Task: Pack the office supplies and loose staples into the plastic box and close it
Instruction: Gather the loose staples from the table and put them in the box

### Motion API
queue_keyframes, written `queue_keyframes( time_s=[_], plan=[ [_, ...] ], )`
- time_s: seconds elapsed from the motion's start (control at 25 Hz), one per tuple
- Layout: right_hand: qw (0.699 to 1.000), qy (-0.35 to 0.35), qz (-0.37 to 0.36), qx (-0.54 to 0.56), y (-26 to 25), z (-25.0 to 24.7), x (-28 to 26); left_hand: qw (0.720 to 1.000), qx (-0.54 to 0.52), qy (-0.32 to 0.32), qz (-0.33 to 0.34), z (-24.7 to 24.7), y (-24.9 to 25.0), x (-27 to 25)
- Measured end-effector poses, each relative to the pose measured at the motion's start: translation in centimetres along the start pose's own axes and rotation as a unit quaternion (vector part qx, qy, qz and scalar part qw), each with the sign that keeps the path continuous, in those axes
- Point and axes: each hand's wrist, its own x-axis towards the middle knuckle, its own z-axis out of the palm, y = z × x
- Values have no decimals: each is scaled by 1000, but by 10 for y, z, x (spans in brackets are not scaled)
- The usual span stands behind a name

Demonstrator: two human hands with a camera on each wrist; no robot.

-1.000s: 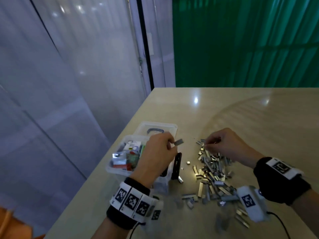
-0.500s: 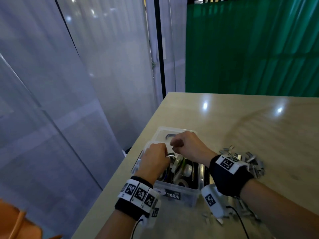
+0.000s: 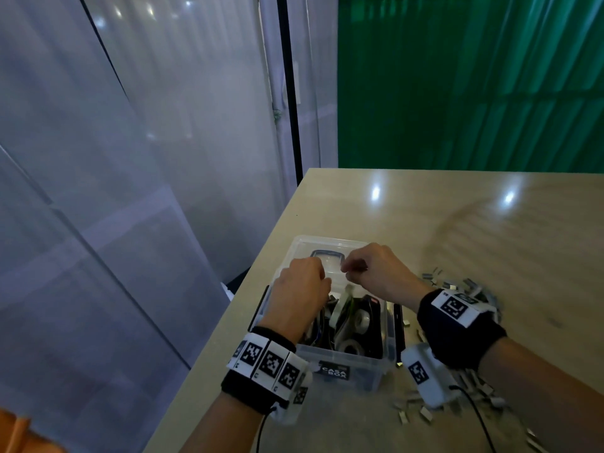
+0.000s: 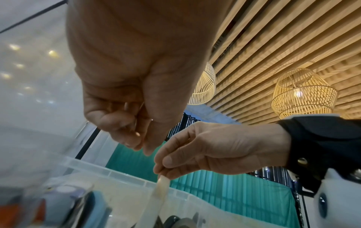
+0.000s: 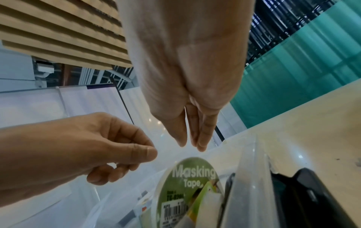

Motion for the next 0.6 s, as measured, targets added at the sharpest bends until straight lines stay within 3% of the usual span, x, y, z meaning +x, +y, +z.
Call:
queue_keyframes(
  time_s=[0.2, 0.4, 0.52, 0.6],
  plan=[
    [1000, 8, 3, 15, 10, -29, -17, 999, -49, 6, 21, 5, 30, 6],
    [1000, -13, 23, 11, 41, -81, -54, 992, -73, -2, 103, 16, 94, 4],
    [994, -82, 71, -12, 79, -102, -86, 983, -73, -58, 156, 43, 143, -11],
    [985, -124, 111, -45, 107, -102, -105, 977, -66, -133, 153, 69, 164, -21]
  ],
)
